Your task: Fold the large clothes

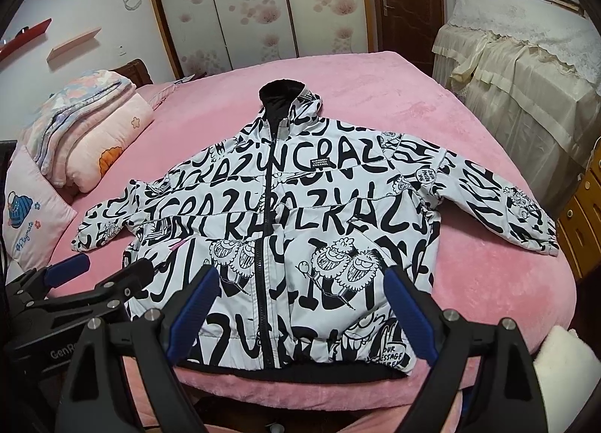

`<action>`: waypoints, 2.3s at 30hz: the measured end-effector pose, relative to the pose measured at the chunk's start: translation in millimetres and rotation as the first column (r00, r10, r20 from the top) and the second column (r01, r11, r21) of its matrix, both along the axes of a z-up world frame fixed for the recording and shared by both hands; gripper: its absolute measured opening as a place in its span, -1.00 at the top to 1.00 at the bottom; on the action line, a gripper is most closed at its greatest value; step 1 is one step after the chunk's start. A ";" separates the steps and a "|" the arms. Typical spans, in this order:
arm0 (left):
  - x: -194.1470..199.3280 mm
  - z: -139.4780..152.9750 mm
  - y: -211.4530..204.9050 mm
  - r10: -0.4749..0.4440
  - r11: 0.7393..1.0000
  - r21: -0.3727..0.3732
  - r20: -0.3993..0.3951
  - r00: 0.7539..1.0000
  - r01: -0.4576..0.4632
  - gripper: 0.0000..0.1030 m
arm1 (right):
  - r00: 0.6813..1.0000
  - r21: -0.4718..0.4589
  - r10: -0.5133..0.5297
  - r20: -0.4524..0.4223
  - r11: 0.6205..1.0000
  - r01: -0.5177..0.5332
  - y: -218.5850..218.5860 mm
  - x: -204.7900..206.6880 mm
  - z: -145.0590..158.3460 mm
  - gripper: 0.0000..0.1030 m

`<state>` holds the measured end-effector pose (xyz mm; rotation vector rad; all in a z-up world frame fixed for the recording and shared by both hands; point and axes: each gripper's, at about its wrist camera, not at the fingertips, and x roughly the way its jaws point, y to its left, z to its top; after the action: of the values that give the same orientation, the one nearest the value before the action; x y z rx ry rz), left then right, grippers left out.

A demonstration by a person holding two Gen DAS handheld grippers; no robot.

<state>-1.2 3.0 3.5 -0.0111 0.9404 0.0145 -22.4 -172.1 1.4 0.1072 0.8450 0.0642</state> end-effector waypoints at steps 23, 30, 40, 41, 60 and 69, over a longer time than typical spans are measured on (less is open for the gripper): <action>21.0 17.5 -21.8 -0.063 0.998 -0.008 0.058 0.996 0.064 -0.82 | 0.996 -0.015 -0.010 0.092 1.000 0.011 -15.2 6.1 15.2 -0.75; 28.8 24.4 -43.9 -0.106 0.994 0.006 0.070 0.992 0.106 -0.82 | 0.992 -0.001 -0.034 0.120 0.999 0.034 -35.4 12.6 21.6 -0.75; 53.1 37.7 -97.6 -0.193 0.981 0.039 0.114 0.975 0.190 -0.82 | 0.982 0.027 -0.109 0.155 0.994 0.106 -80.6 26.4 31.5 -0.75; 56.6 39.0 -103.3 -0.204 0.979 0.044 0.121 0.972 0.200 -0.83 | 0.981 0.030 -0.120 0.155 0.993 0.116 -86.9 28.8 31.5 -0.75; 176.9 -32.0 -265.8 -0.364 0.931 0.075 0.208 0.908 0.357 -0.84 | 0.847 0.105 -0.527 -0.067 0.841 0.532 -290.7 87.0 -68.9 -0.54; 199.7 -75.2 -324.2 -0.505 0.862 0.026 0.135 0.852 0.506 -0.84 | 0.668 0.222 -0.687 -0.286 0.630 0.744 -387.7 63.0 -151.9 -0.53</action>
<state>198.4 -321.3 -71.7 0.2261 0.7812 -0.4779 40.6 -559.8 -150.6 0.7764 0.9094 -0.5876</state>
